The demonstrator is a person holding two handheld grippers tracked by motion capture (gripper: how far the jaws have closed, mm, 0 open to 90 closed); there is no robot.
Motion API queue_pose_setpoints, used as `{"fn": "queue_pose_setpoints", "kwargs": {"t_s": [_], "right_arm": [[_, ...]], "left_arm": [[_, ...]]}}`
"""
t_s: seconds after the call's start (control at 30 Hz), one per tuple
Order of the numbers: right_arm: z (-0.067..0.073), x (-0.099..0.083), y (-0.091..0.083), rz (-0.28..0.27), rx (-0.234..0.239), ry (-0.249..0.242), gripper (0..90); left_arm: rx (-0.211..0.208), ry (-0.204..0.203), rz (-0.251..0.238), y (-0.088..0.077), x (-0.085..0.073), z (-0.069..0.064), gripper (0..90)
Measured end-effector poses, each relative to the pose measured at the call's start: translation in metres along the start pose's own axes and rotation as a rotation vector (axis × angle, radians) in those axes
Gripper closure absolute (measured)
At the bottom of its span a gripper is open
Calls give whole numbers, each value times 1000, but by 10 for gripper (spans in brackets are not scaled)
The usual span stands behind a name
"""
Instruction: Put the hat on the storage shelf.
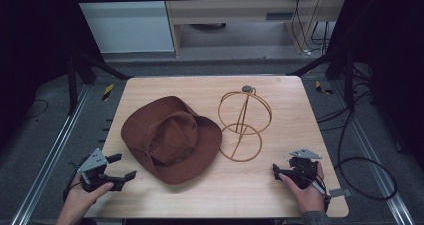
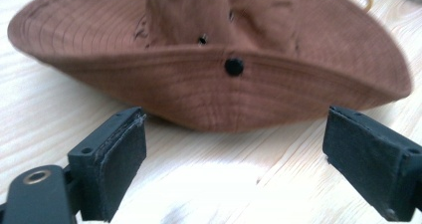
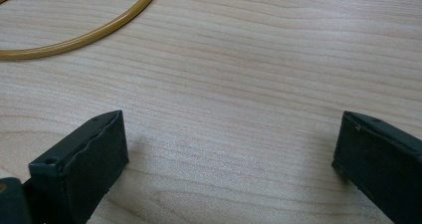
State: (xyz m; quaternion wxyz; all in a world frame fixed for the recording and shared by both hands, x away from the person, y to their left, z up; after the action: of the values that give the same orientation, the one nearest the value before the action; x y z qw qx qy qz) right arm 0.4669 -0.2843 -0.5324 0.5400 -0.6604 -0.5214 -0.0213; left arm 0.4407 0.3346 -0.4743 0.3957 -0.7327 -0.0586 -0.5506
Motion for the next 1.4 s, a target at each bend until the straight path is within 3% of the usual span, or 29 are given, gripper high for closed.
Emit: {"fn": "queue_pose_setpoints", "kwargs": {"t_s": [0.13,0.17,0.3,0.4,0.5,0.6,0.7,0.77,1.07,1.4], "right_arm": [[0,0,0,0,0,0,7],[0,0,0,0,0,0,7],[0,0,0,0,0,0,7],[0,0,0,0,0,0,7],[1,0,0,-2,7,6,6],[1,0,0,-6,13,8,6],[1,0,0,-7,16,9,6],[1,0,0,-7,15,8,6],[-3,-1,1,3,2,-4,7],[-3,-2,0,15,-14,-6,4]], "left_arm": [[5,-3,-10,1,8,0,73],[5,-4,-10,1,16,1,71],[6,15,26,6,31,2,68],[6,60,116,22,58,3,68],[12,90,167,35,78,4,68],[-5,79,192,48,98,5,69],[-5,95,237,59,115,8,63],[-23,79,258,66,124,10,54],[6,113,334,90,150,19,50],[-7,96,408,107,167,23,83]]}}
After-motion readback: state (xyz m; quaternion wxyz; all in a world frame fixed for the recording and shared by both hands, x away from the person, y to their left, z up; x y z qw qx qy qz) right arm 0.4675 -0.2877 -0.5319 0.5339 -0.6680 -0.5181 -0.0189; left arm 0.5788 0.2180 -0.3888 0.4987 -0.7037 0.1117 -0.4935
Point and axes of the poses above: each handheld gripper's, and its own axes: y roughly forward along the jaws, x roughly out of its top, z roughly to its left, the point moved 3 cm from there along y, roughly forward along the jaws, and after that the axes turned 6 degrees about -x, right-handed, at the moved point
